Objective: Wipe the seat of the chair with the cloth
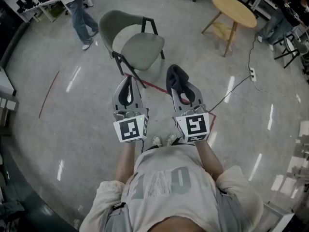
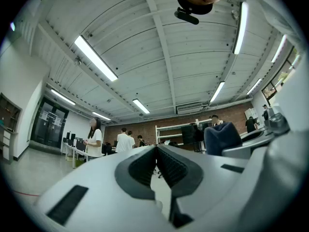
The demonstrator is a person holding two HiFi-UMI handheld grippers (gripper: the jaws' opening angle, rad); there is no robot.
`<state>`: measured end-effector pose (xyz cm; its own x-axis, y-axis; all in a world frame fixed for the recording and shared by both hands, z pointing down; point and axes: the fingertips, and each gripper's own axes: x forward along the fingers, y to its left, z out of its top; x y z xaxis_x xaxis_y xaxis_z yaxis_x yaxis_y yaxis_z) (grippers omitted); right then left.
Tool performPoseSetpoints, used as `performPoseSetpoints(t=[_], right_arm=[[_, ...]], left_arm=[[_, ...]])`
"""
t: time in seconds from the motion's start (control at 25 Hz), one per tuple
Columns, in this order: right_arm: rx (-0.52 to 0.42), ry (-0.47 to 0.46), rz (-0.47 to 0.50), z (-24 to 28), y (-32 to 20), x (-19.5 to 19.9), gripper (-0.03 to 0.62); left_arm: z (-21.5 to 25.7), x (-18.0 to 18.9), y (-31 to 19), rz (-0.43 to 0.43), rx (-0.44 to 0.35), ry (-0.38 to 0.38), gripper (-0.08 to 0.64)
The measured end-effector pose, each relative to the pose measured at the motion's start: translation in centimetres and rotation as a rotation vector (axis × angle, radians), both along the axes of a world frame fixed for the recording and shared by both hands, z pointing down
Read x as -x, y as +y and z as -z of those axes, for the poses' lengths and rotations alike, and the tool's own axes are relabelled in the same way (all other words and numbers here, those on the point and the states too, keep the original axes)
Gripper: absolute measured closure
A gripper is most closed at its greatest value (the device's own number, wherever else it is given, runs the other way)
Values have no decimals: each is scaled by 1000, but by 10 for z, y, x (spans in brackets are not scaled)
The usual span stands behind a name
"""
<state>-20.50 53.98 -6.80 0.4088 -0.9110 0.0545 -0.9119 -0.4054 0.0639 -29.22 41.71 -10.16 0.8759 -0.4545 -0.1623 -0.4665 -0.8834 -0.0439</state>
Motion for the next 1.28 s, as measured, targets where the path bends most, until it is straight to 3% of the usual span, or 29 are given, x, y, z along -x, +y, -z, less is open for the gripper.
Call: performPoseSetpoints(t=[0.44,0.68,0.88,1.04,1.28], right_arm=[[4,2,4,-5,12,-20,543],[-46,-18,10,-12,39,-41,543],[1,-64,25,-43,39,-55,543],[27,-53,58,-60,29,-74,543],[29,-80,63,-101,-14,-133,543]], left_arm=[[-3,-16,8,7,13,-4,545],[-7,-17,16,40,-2,-12,545],[-25,-27,11,63,8,-42,545],[-41,-57,-6,70,25,-39,545],[-84,-121,-52,83,46,-26,545]])
